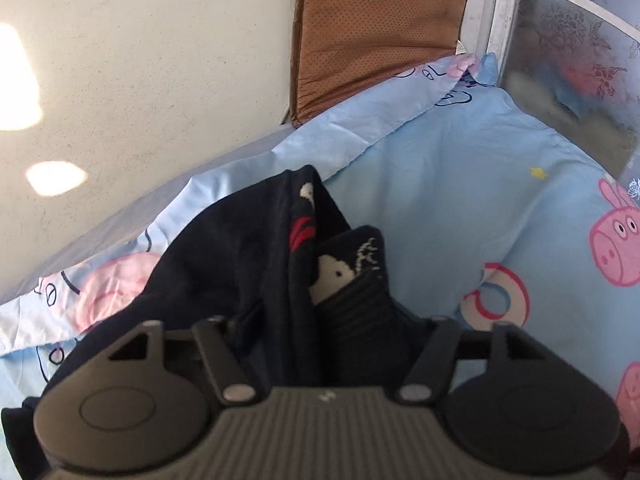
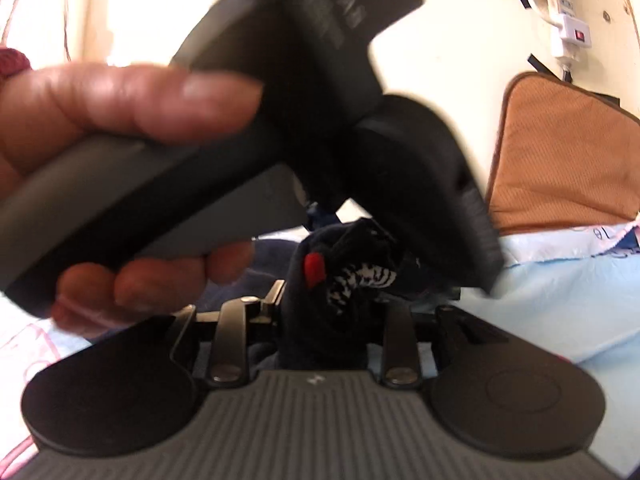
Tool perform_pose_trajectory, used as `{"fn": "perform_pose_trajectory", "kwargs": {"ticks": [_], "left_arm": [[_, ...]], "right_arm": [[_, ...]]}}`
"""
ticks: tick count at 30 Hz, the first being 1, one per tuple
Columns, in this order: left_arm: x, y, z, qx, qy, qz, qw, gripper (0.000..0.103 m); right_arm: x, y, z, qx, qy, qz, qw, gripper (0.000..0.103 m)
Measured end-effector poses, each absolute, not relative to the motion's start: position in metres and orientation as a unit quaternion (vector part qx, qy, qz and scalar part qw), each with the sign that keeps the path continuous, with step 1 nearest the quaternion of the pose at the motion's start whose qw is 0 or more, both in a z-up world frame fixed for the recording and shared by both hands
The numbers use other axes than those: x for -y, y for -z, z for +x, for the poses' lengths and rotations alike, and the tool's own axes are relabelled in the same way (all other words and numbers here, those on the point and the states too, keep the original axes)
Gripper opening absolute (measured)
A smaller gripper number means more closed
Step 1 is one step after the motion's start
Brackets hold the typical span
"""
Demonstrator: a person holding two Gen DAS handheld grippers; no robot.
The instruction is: Fold small clothes
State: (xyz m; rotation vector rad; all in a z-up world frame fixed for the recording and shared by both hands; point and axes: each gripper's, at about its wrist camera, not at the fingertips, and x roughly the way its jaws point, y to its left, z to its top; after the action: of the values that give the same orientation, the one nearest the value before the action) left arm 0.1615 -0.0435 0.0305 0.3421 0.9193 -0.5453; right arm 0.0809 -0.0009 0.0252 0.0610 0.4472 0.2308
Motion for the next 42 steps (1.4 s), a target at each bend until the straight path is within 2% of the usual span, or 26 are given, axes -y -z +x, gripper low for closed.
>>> {"fn": "perform_pose_trajectory", "kwargs": {"ticks": [2,3,6,7,9,12,14,15,23,25,26,27,28,30,31,33,37,39,42], "left_arm": [[0.031,-0.032,0.166,-0.434,0.263,0.151,0.848,0.032],[0.024,-0.034,0.167,-0.428,0.265,0.144,0.852,0.030],[0.003,-0.039,0.164,-0.412,0.260,0.116,0.866,0.027],[-0.008,-0.041,0.163,-0.406,0.256,0.100,0.872,0.027],[-0.031,-0.047,0.162,-0.394,0.251,0.055,0.882,0.027],[-0.075,-0.056,0.158,-0.372,0.253,-0.034,0.892,0.027],[-0.104,-0.060,0.150,-0.354,0.252,-0.081,0.897,0.027],[-0.118,-0.061,0.146,-0.349,0.252,-0.102,0.897,0.027],[-0.244,-0.050,0.105,-0.301,0.198,-0.243,0.901,0.027],[-0.268,-0.038,0.100,-0.305,0.168,-0.262,0.900,0.029],[-0.275,-0.031,0.099,-0.312,0.148,-0.260,0.902,0.035],[-0.280,-0.023,0.100,-0.322,0.124,-0.252,0.904,0.046],[-0.285,-0.014,0.102,-0.338,0.097,-0.243,0.904,0.051],[-0.297,0.000,0.101,-0.353,0.064,-0.253,0.898,0.069],[-0.306,0.005,0.095,-0.348,0.068,-0.275,0.894,0.074],[-0.315,0.006,0.088,-0.337,0.071,-0.301,0.889,0.093],[-0.327,0.000,0.075,-0.310,0.088,-0.319,0.891,0.098],[-0.323,-0.003,0.072,-0.304,0.106,-0.322,0.891,0.103],[-0.311,-0.004,0.073,-0.307,0.130,-0.303,0.893,0.103]], "right_arm": [[-0.001,-0.025,0.081,-0.219,-0.118,0.023,0.968,0.035],[-0.001,-0.026,0.081,-0.217,-0.121,0.023,0.968,0.036],[0.006,-0.028,0.080,-0.209,-0.141,0.057,0.966,0.045],[0.008,-0.030,0.080,-0.208,-0.145,0.072,0.965,0.055],[0.007,-0.029,0.079,-0.221,-0.145,0.084,0.961,0.062],[0.002,-0.027,0.083,-0.248,-0.156,0.090,0.952,0.061],[-0.003,-0.028,0.086,-0.253,-0.176,0.091,0.947,0.038],[-0.011,-0.032,0.085,-0.255,-0.184,0.087,0.945,0.032],[-0.073,-0.052,0.077,-0.215,-0.261,0.032,0.941,0.031],[-0.093,-0.049,0.080,-0.221,-0.287,0.012,0.932,0.040],[-0.103,-0.047,0.081,-0.228,-0.299,0.002,0.927,0.043],[-0.112,-0.044,0.082,-0.236,-0.312,-0.007,0.920,0.054],[-0.119,-0.040,0.084,-0.250,-0.323,-0.012,0.913,0.060],[-0.123,-0.037,0.085,-0.269,-0.328,-0.011,0.905,0.062],[-0.118,-0.039,0.085,-0.269,-0.335,-0.001,0.903,0.064],[-0.101,-0.045,0.086,-0.273,-0.348,0.033,0.897,0.067],[-0.043,-0.048,0.101,-0.284,-0.349,0.187,0.873,0.077],[-0.014,-0.044,0.110,-0.294,-0.314,0.247,0.869,0.077],[0.016,-0.032,0.120,-0.321,-0.261,0.321,0.852,0.077]]}}
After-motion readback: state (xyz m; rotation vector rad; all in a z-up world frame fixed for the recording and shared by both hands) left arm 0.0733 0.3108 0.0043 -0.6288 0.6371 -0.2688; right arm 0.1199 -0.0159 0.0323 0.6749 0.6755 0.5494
